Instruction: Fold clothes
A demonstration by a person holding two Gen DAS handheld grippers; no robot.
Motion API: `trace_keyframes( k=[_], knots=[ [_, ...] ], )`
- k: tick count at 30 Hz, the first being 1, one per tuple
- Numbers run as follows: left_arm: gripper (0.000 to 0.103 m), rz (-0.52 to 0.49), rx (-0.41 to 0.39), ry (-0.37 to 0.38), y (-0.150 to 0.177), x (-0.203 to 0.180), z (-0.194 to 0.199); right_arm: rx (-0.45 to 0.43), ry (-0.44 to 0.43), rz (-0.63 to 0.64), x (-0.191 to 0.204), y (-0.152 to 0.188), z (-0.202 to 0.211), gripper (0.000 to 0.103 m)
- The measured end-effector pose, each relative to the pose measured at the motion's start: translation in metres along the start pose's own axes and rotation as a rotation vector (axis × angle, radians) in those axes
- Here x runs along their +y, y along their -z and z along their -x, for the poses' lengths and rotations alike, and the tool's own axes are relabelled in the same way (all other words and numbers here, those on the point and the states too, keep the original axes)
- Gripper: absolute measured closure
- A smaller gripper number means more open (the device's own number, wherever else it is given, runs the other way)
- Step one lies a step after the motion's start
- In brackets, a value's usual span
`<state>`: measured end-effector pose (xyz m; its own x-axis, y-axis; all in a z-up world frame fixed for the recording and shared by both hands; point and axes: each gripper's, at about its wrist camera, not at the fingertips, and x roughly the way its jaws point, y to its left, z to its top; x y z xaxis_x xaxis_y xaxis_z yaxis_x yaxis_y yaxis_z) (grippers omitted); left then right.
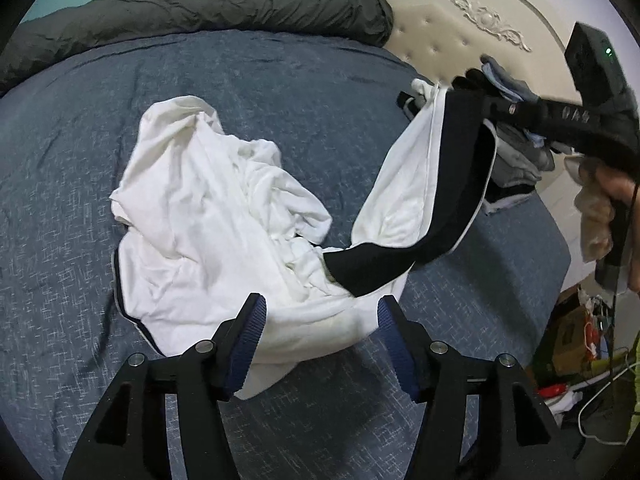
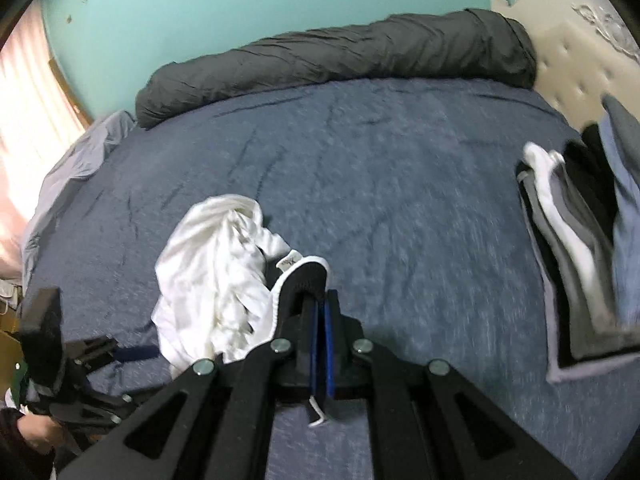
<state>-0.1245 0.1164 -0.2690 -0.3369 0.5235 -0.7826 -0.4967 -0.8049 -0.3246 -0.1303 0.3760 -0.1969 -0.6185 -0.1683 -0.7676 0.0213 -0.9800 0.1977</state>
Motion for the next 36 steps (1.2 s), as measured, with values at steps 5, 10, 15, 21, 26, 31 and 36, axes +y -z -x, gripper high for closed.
trace_keyframes(
  k=[5,10,15,21,26,31,36],
  knots=[
    [0.041,0.083,-0.044,-0.023,0.000,0.032,0.016,-0.084,-0.064,0.051,0.022,-0.029,0.011,0.101],
    [0.041,0.161,-0.100,-0.048,0.001,0.064,0.034,-0.078,-0.068,0.110,0.051,-0.053,0.005,0.101],
    [0.041,0.182,-0.130,-0.044,0.008,0.078,0.032,0.085,0.044,0.231,0.075,-0.051,-0.052,0.100],
    [0.041,0.236,-0.162,-0.038,0.022,0.098,0.021,0.140,0.043,0.199,0.058,-0.038,-0.097,0.100],
    [0.041,0.295,-0.189,-0.010,0.032,0.112,0.014,0.177,0.171,0.170,0.033,-0.027,-0.120,0.097],
    [0.041,0.316,-0.204,0.000,0.035,0.121,0.017,0.156,0.193,-0.018,-0.014,-0.022,-0.117,0.065],
    [0.040,0.353,-0.214,0.004,0.037,0.130,0.021,0.126,0.176,-0.143,-0.038,-0.009,-0.096,0.065]
  ],
)
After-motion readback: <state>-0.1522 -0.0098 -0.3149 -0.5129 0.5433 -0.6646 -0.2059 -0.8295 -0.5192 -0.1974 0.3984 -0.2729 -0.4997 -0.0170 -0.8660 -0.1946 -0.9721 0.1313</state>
